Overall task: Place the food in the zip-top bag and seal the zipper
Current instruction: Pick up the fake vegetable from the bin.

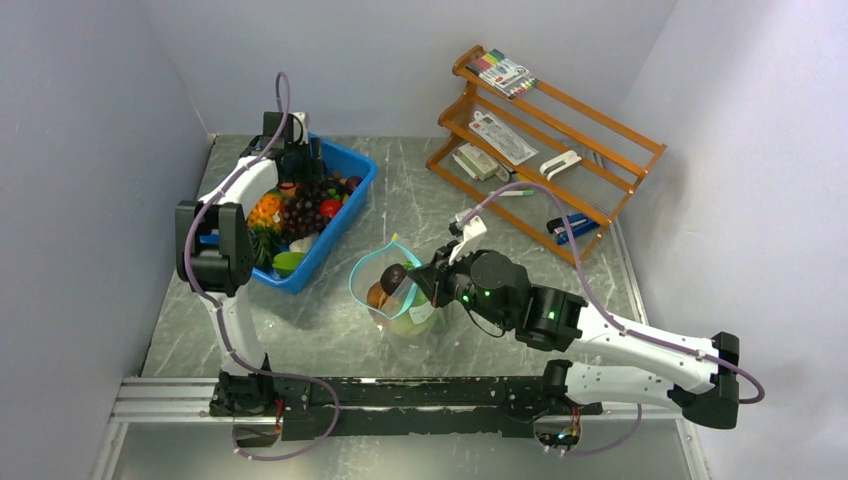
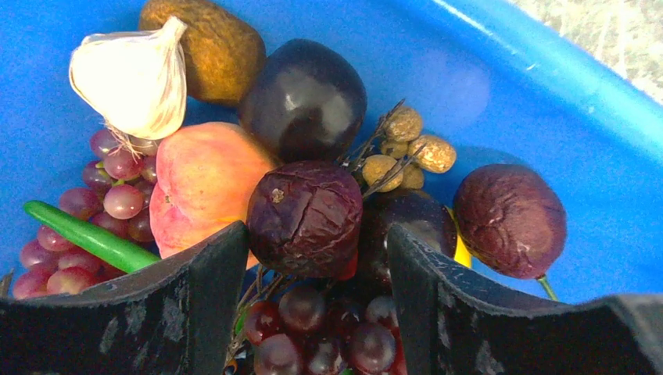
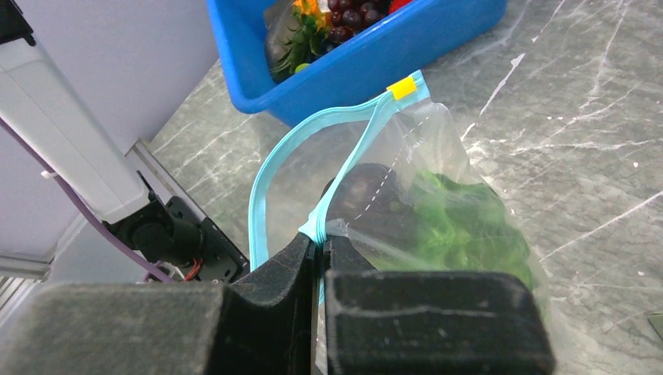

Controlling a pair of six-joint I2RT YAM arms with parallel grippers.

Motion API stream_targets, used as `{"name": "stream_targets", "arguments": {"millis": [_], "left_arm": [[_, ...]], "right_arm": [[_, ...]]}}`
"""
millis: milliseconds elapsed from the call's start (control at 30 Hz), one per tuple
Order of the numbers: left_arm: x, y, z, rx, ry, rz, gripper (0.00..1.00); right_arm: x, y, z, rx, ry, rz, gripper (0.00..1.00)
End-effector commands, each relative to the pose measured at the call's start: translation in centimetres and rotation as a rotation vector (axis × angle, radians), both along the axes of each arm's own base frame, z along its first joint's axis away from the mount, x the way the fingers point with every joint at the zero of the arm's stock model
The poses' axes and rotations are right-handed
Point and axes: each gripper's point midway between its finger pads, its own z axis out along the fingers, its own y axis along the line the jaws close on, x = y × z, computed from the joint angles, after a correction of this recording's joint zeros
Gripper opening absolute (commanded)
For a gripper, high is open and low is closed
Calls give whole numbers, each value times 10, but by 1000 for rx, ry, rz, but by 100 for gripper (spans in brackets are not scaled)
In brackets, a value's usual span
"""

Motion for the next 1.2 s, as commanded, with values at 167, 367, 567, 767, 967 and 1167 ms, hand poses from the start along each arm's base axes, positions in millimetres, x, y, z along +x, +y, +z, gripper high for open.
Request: {"name": "stream_targets", "arguments": {"millis": [167, 367, 567, 767, 967, 1167], "left_arm": [[17, 5, 11, 22, -52, -13, 59], [15, 2, 10, 5, -53, -13, 46], [10, 2, 17, 1, -57, -13, 38], [1, 1, 40, -10, -81, -18, 36], [-20, -6, 65, -63, -118, -31, 36], [-54, -19, 88, -133, -118, -86, 35]], "right_arm": [[4, -1, 9, 52, -11, -25, 0], [3, -4, 16, 62, -17, -28, 0], [1, -5, 19, 75, -9, -20, 0], [2, -8, 18, 91, -13, -34, 0], [-2, -5, 12, 109, 6, -16, 0], [-4, -1, 8, 112, 43, -12, 0]]}}
